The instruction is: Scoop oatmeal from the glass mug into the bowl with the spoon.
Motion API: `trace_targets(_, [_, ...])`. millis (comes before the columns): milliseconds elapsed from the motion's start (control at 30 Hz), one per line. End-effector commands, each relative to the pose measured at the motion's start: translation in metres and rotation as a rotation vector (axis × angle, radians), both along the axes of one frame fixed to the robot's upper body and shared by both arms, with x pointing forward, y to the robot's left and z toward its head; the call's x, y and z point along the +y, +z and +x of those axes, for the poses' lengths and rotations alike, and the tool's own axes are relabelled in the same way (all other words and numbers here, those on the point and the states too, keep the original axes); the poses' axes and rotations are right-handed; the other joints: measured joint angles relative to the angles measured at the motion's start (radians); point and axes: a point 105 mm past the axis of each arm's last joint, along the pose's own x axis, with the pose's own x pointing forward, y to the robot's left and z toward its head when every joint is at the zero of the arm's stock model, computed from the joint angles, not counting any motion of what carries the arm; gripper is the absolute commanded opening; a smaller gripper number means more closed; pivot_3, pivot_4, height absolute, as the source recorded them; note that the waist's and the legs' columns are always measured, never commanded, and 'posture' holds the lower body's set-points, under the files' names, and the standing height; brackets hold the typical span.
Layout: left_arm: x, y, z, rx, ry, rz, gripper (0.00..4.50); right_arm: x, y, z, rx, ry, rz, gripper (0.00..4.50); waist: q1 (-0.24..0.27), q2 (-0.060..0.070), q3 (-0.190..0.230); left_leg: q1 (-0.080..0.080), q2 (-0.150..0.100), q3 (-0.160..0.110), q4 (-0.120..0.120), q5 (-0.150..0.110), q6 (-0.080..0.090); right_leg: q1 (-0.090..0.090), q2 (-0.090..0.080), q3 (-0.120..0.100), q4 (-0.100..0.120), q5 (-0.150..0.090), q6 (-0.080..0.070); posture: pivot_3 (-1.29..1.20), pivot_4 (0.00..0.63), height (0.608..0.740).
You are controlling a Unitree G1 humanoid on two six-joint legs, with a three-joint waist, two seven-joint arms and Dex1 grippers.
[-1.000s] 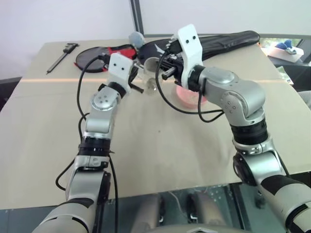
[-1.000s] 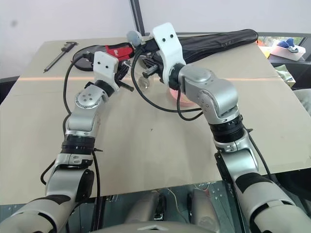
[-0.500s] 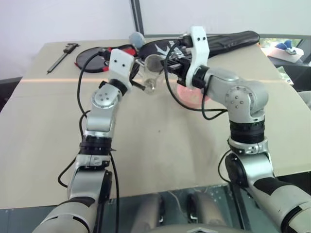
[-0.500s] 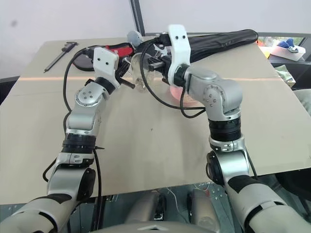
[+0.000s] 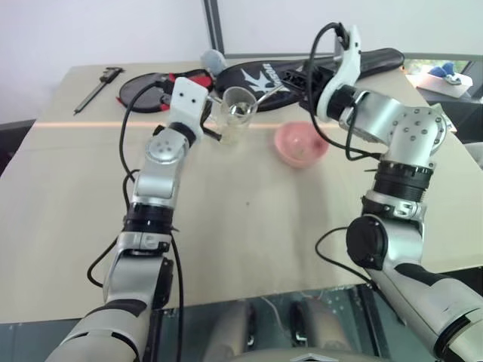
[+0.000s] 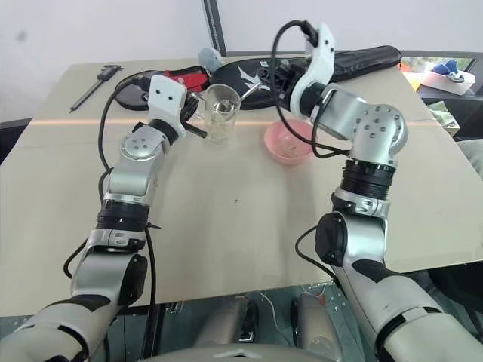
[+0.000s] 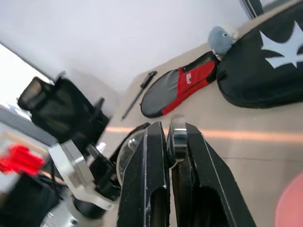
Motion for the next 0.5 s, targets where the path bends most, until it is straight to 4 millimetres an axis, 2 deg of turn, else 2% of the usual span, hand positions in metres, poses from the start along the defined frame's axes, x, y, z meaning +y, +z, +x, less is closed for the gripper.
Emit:
trace_targets(33, [-0.01, 0.031, 0.0, -0.111, -0.022, 0.002, 0.06, -0.014, 0.009, 0.005, 0.013, -0.043, 0.042, 0.0, 0.0, 0.0, 0.0, 0.0, 0.0, 0.0, 0.0, 0.0, 0.0, 0.0, 0.0, 0.0, 0.0, 0.0, 0.0, 0.0, 0.15, 0.74])
trace_targets(200, [-0.025, 0.034, 0.009, -0.121, -0.054, 0.016, 0.06, -0.036, -0.002, 0.018, 0.091, -0.119, 0.057, 0.0, 0.0, 0.0, 0.0, 0.0, 0.0, 0.001, 0.0, 0.0, 0.0, 0.0, 0.0, 0.001, 0.0, 0.0, 0.0, 0.0, 0.15, 0.74])
trace_targets(300, [-0.033, 0.036, 0.011, -0.145, -0.078, 0.057, 0.06, -0.045, -0.005, 0.022, 0.033, -0.196, -0.082, 0.0, -0.001, 0.0, 0.0, -0.001, 0.0, 0.002, 0.0, 0.0, 0.0, -0.002, 0.0, 0.002, 0.001, 0.0, 0.0, 0.0, 0.15, 0.74])
trace_targets(367, [-0.037, 0.038, 0.013, -0.155, -0.096, 0.055, 0.06, -0.042, 0.001, 0.02, -0.073, -0.225, -0.199, 0.0, -0.002, 0.0, 0.0, -0.001, 0.0, 0.003, -0.001, 0.0, 0.0, -0.003, 0.0, 0.003, 0.001, 0.0, 0.0, 0.0, 0.15, 0.74])
trace_targets(500, [-0.048, 0.045, 0.012, -0.182, -0.129, 0.046, 0.06, -0.013, 0.001, 0.012, -0.314, -0.222, -0.466, 0.0, -0.007, 0.0, 0.0, -0.002, 0.001, 0.005, -0.001, 0.0, 0.0, -0.005, 0.001, 0.005, 0.002, 0.0, 0.0, 0.0, 0.15, 0.74])
